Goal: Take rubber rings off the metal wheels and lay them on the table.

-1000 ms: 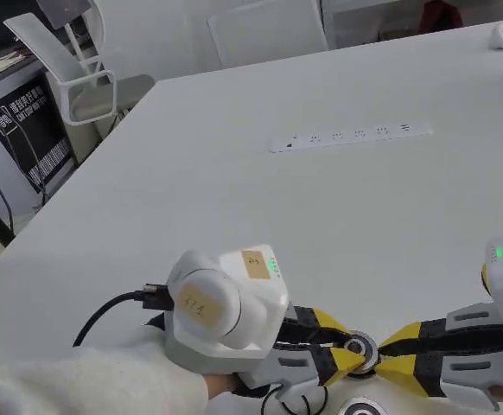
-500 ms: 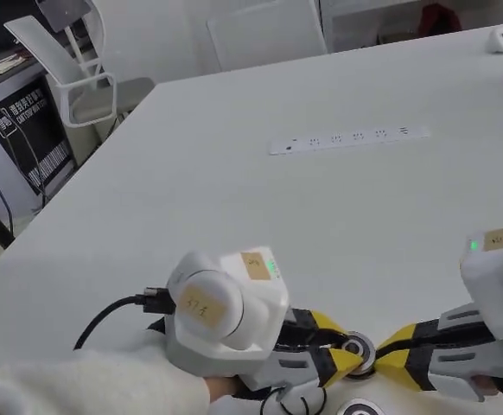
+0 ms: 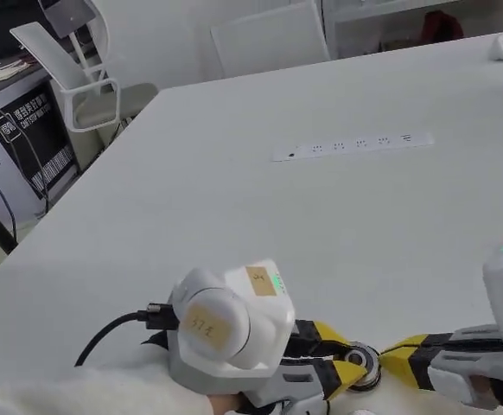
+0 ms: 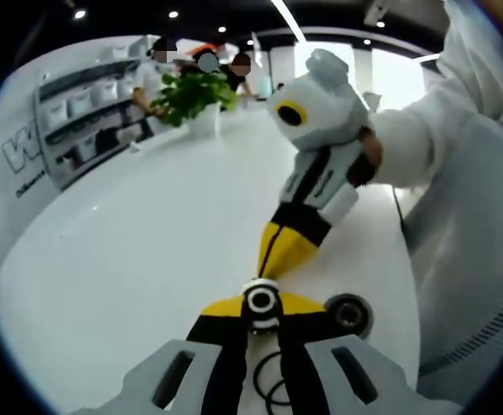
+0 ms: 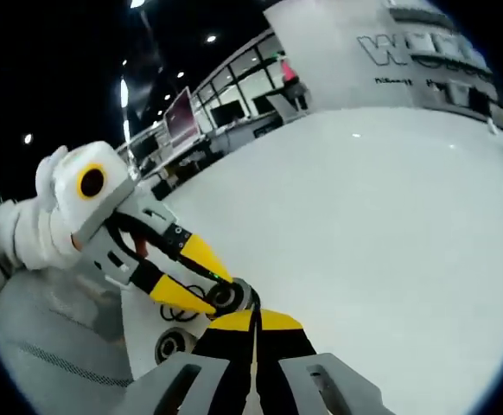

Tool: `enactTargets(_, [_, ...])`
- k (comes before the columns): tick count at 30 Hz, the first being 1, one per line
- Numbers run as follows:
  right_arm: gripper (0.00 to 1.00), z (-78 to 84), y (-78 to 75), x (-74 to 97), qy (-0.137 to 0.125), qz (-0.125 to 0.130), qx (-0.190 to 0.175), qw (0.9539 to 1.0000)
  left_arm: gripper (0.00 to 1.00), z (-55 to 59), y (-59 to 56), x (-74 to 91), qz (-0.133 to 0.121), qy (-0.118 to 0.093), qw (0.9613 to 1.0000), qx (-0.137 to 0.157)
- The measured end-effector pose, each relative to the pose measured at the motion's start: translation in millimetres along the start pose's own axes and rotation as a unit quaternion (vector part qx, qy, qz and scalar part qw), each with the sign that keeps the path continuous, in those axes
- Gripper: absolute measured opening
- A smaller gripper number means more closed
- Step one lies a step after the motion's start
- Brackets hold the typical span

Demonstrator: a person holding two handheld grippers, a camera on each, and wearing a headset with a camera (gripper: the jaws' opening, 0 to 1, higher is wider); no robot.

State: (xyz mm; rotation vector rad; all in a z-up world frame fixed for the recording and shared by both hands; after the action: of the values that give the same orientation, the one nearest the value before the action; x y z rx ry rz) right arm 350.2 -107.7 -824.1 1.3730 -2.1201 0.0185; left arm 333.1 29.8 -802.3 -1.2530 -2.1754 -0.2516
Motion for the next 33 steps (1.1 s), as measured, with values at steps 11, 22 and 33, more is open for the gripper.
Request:
enactTargets(11, [0.0, -2.3, 4.1, 3.8, -0.041, -0.046, -0.09, 0.9941, 0.13, 0.2, 0.1, -0.5, -0.001, -0.001, 1.0, 0.002])
enactTargets(22, [0.0, -8.5, 14.3, 1.1, -0.042, -0.063, -0.093, 0.9928, 0.13, 0.2, 0.2, -0.6, 0.0, -0.001, 1.0, 0.004])
enactTargets(33, [0.0, -11.8, 20.6, -2.8, -0.045, -0.079, -0.089, 0.9919, 0.13, 0.3, 0.1, -0.4, 0.001, -0.002, 1.0, 0.003])
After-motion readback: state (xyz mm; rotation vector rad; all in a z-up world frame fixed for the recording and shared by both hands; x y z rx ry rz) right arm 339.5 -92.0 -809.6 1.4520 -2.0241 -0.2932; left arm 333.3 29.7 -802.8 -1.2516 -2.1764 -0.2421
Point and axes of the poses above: the centre of the closed fingertips' face, and the gripper's own axes: x roughly backward along the fingers, y roughly to its left, z roughly out of its underside, the point moved 8 cm from there along x, roughly backward along the fingers, and after that the axes turned 14 degrees about x, right-handed, at the moved point
